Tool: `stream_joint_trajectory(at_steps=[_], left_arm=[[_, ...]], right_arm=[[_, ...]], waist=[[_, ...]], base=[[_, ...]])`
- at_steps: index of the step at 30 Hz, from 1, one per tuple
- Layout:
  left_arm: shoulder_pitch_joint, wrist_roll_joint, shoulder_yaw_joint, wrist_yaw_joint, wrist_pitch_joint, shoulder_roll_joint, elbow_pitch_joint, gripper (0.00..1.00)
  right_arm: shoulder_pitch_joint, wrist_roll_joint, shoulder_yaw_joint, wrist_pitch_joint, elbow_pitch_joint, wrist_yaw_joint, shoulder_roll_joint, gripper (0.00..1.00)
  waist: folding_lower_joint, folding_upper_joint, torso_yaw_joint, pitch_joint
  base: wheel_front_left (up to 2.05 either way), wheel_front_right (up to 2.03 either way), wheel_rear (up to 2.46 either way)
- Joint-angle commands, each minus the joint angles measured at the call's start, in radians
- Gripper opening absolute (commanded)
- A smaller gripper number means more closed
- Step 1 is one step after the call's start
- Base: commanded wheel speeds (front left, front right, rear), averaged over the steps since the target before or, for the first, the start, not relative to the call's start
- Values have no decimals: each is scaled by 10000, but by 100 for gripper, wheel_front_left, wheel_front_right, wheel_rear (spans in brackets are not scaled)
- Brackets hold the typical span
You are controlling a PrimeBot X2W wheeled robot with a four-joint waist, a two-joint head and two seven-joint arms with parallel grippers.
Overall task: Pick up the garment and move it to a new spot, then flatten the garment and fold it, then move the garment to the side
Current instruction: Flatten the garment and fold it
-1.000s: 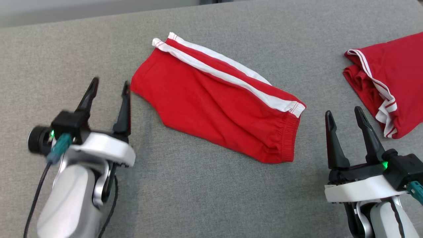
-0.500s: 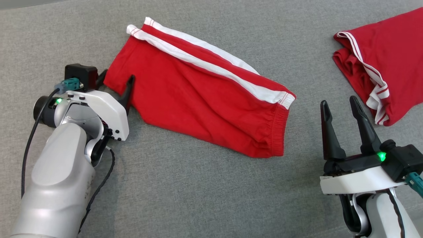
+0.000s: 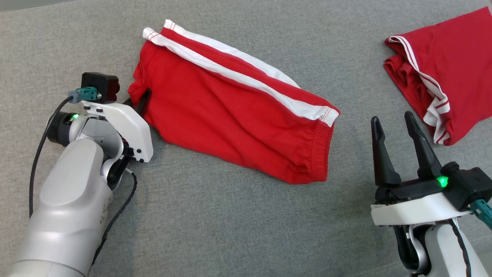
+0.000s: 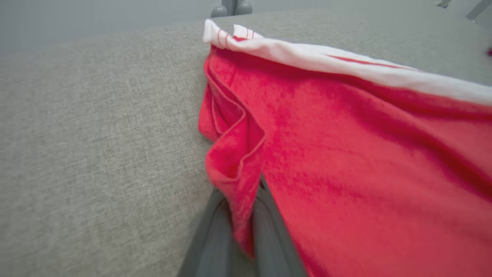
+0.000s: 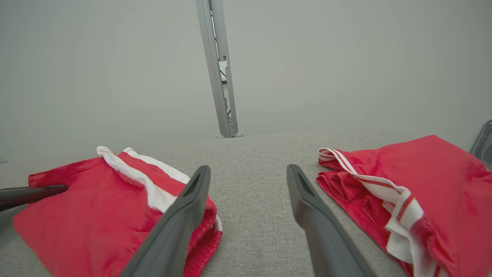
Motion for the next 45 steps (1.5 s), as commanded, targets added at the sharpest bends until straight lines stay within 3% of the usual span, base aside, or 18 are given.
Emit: stream_joint_trajectory(at_steps=[1, 8, 14, 21, 24, 25, 26, 27, 38, 45], left_arm=[[88, -60, 91, 18, -88, 147, 147, 0], [1499, -629, 612, 344, -1517, -39, -324, 0], [3607, -852, 772, 849, -2349, -232, -1832, 0], [5825, -867, 767, 1692, -2533, -340, -4457, 0], [6454, -1052, 753, 1737, -2380, -352, -5131, 0], [6550, -1115, 785, 1762, -2382, -347, -5295, 42], [6550, -1115, 785, 1762, -2382, -347, -5295, 42], [6608, -1136, 818, 1796, -2424, -364, -5432, 100], [6970, 606, 1324, 3020, -3575, -9, -7155, 100], [7654, 1173, 1613, 3309, -3590, 367, -7958, 100]], right_arm=[[-56, 20, -33, -46, -5, 1, -35, 100], [194, -107, -92, -46, 107, 1, -36, 100], [478, -303, -73, -46, 312, 1, -36, 100], [845, -438, -186, 92, 451, 1, -165, 100], [943, -457, -207, 184, 406, 3, -189, 100], [971, -454, -207, 226, 392, 3, -190, 100], [971, -454, -207, 226, 392, 3, -190, 100], [999, -451, -209, 234, 385, 1, -201, 100], [1268, -818, -298, 585, 152, 1, -247, 100], [1621, -918, -393, 848, 53, 3, -260, 100]], waist=[[0, 0, 18, -9], [0, 0, 296, -303], [0, 0, 791, -798], [0, 0, 1329, -1322], [0, 0, 1420, -1430], [0, 0, 1428, -1444], [0, 0, 1428, -1444], [0, 0, 1438, -1471], [0, 0, 1510, -2120], [0, 0, 1574, -2569]], base=[[0, 0, 0], [0, 0, 0], [0, 0, 0], [0, 0, 0], [0, 0, 0], [0, 0, 0], [0, 0, 0], [0, 0, 0], [0, 0, 0], [0, 0, 0]])
